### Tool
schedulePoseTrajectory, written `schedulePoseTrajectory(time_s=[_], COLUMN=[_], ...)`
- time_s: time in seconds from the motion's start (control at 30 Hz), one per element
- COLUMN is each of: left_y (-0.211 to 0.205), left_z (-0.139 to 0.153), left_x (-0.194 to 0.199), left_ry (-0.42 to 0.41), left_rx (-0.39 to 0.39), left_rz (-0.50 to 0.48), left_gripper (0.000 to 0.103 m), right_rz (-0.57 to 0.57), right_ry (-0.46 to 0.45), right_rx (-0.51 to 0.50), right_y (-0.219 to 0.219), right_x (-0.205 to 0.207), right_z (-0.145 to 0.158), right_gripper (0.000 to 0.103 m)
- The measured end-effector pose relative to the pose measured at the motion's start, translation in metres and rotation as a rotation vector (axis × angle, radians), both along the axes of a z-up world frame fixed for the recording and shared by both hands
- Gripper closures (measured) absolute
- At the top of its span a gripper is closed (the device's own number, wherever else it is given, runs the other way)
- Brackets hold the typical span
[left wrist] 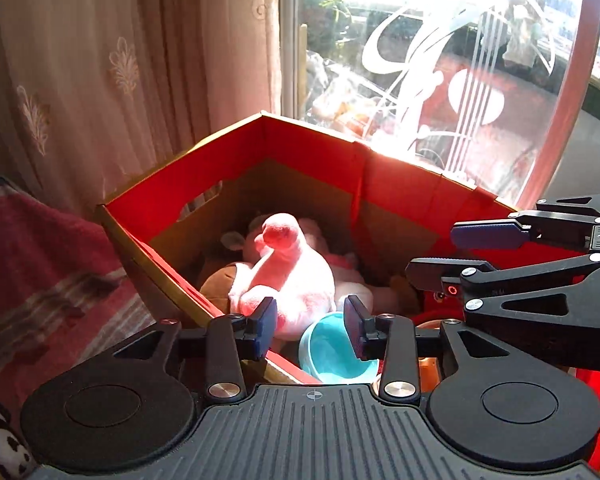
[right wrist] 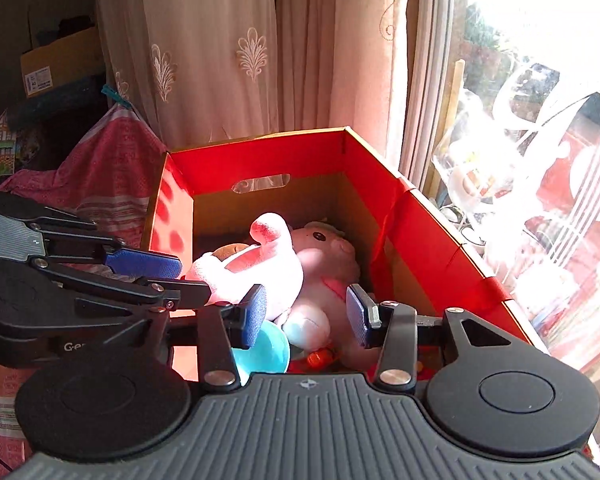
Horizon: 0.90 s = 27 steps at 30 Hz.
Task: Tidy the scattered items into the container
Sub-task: 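Open the left gripper to drop the blue bowl in the box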
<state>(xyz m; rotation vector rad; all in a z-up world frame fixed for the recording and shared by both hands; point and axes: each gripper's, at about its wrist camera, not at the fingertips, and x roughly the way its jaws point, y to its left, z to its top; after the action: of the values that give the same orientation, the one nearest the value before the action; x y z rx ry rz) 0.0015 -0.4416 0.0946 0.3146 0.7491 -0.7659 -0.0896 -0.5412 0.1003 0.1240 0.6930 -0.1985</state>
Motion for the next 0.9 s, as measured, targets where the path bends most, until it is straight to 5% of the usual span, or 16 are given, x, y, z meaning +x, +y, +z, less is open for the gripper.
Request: schedulePoseTrajectory(time_s=[0.37,0.9], left_y=[0.027,0.076], left_z=[0.006,0.028], left_x=[0.001,-0.013], left_ry=[0.008,-0.03], left_rx=[-0.011,-0.059], left_rz=[0.042,0.083], left_gripper=[0.036,0.034], right_rz=[-0.024,0.01], right_ry=[0.007,-0.077], right_rx=[-0.031,-0.132], right_y=[0.013,0.063], right_x=[-0.002,-0.006], right_z=[0.0,0.038], right_gripper=[0.031,0.027])
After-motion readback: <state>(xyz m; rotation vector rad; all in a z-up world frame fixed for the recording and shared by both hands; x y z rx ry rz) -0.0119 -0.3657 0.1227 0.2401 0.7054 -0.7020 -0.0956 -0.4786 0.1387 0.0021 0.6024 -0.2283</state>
